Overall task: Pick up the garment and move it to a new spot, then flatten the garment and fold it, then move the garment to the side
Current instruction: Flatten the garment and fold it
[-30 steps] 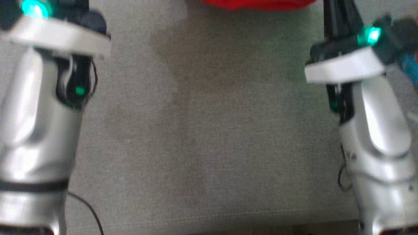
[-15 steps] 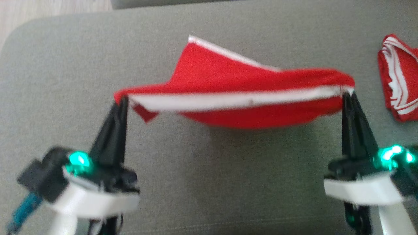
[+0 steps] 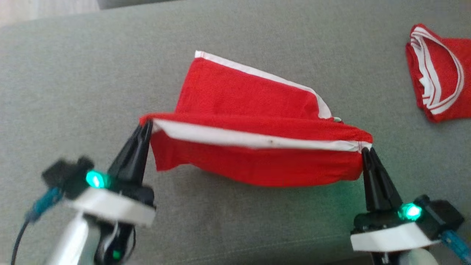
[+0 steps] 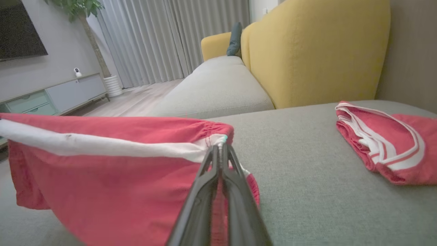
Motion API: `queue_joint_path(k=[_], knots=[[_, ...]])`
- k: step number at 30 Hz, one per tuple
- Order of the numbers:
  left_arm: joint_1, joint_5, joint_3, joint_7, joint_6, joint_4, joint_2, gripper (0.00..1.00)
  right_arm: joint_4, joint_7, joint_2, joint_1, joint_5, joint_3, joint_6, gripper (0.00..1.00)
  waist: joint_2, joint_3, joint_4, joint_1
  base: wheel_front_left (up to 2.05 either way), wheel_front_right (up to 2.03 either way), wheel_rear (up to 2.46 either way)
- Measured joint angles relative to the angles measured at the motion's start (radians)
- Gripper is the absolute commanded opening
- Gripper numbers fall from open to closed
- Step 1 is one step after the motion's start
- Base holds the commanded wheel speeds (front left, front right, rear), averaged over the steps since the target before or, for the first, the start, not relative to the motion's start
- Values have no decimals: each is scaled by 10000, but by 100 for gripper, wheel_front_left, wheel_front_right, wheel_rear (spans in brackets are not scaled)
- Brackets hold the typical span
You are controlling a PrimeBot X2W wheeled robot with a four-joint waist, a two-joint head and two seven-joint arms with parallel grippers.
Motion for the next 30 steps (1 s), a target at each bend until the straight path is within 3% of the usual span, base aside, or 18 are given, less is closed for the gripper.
queue_joint_path(k=[15, 24, 25, 26, 27, 28, 29, 30], knots=[[-6170, 443, -1455, -144, -242, 5687, 165, 0, 1515, -44, 6, -2731, 1333, 182, 0, 0, 0, 2191, -824, 3, 0, 0, 0], [-7867, 420, -2284, -144, -305, 7871, -84, 0, 2006, -44, 4, -3302, 1586, 382, 0, 0, -1, 2904, -1040, 4, 0, 0, 0], [-8002, 412, -2360, -148, -305, 8046, -113, 10, 2057, -44, 4, -3306, 1613, 408, 0, 0, -1, 2904, -1047, 3, 0, 0, 0], [-8129, 378, -2435, -161, -305, 8199, -148, 33, 2088, -44, 4, -3308, 1662, 433, 0, 0, -1, 2898, -1049, 2, 0, 0, 0], [-8250, 332, -2502, -215, -305, 8355, -182, 66, 2127, -44, 4, -3317, 1697, 447, 0, 19, -1, 2885, -1050, 2, 0, 0, 0], [-8350, 336, -2552, -253, -305, 8454, -222, 100, 2130, -44, 4, -3320, 1793, 445, 0, 48, -1, 2865, -1048, 3, 0, 0, 0], [-8415, 332, -2585, -351, -305, 8521, -286, 100, 2134, -44, 4, -3325, 1858, 439, 0, 100, -1, 2835, -1041, 3, 0, 0, 0], [-8463, 320, -2627, -430, -305, 8579, -362, 100, 2140, -44, 4, -3326, 1858, 422, 0, 100, -1, 2795, -1028, 2, 0, 0, 0]])
